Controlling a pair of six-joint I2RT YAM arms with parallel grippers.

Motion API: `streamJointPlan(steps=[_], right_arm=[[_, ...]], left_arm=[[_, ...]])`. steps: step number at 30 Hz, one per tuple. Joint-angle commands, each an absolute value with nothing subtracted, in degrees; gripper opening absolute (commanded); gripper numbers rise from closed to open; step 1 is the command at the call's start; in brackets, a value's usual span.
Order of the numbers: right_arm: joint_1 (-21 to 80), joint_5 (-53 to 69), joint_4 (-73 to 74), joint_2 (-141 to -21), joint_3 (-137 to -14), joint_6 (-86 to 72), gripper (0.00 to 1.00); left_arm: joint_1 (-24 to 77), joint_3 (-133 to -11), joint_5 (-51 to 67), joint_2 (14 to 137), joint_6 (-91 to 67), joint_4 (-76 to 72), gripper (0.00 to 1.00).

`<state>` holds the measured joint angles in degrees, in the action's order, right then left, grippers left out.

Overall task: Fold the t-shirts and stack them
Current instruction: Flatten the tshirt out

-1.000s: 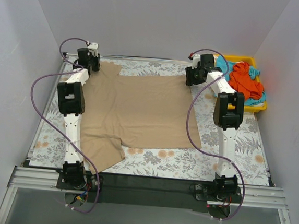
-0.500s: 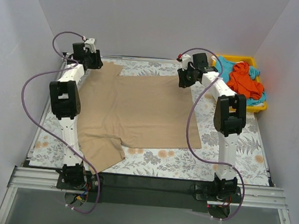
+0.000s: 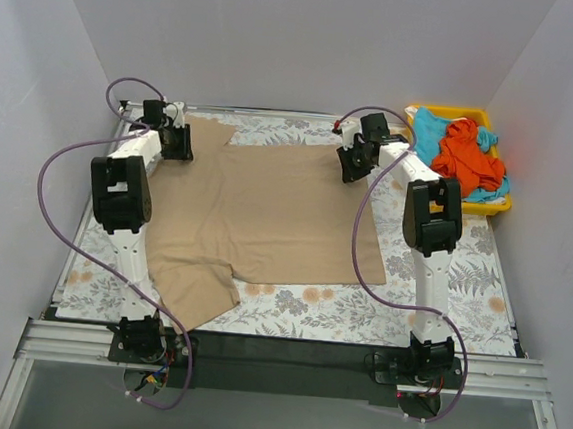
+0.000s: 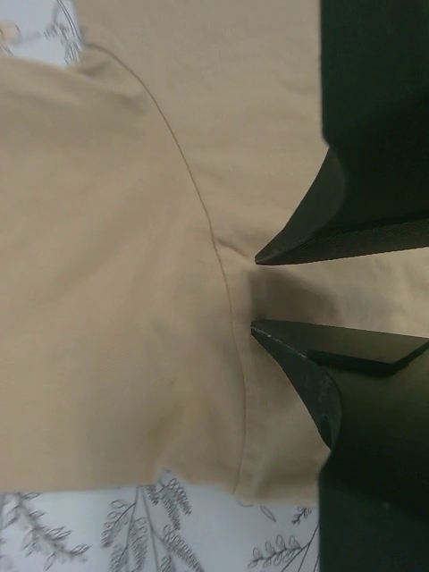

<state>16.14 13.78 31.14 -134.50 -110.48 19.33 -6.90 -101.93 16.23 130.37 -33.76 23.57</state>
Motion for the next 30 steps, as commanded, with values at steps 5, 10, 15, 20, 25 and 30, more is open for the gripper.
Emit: streamJointPlan(steps=[5,10,15,20,25,30], right_arm=[[15.82,6.34,32.34,-139.13,-113.81,19.16,0.20],[15.03,2.99,33.22,-143.26,-119.34,16.97,0.20],[13.89,0.53,33.49,-144.93,-121.64,15.65,0.21],[12.83,1.40,33.66,-143.71,-123.39,14.33,0.33],[13.01,9.83,34.54,-134.32,-120.68,16.87,0.63],[13.45,13.53,36.20,-123.78,-115.06,18.72,0.75]], left_arm=[[-6.59,-109.22,11.43,136.22,-33.92,27.68,0.31],[-6.59,-118.90,11.68,144.29,-34.72,28.21,0.31],[-6.07,-130.85,12.22,150.90,-34.72,29.18,0.33],[-6.06,-131.05,17.57,149.78,-36.29,25.06,0.40],[-5.98,-127.97,25.04,140.82,-37.62,22.33,0.49],[-6.06,-119.20,26.19,129.40,-35.34,22.67,0.53]])
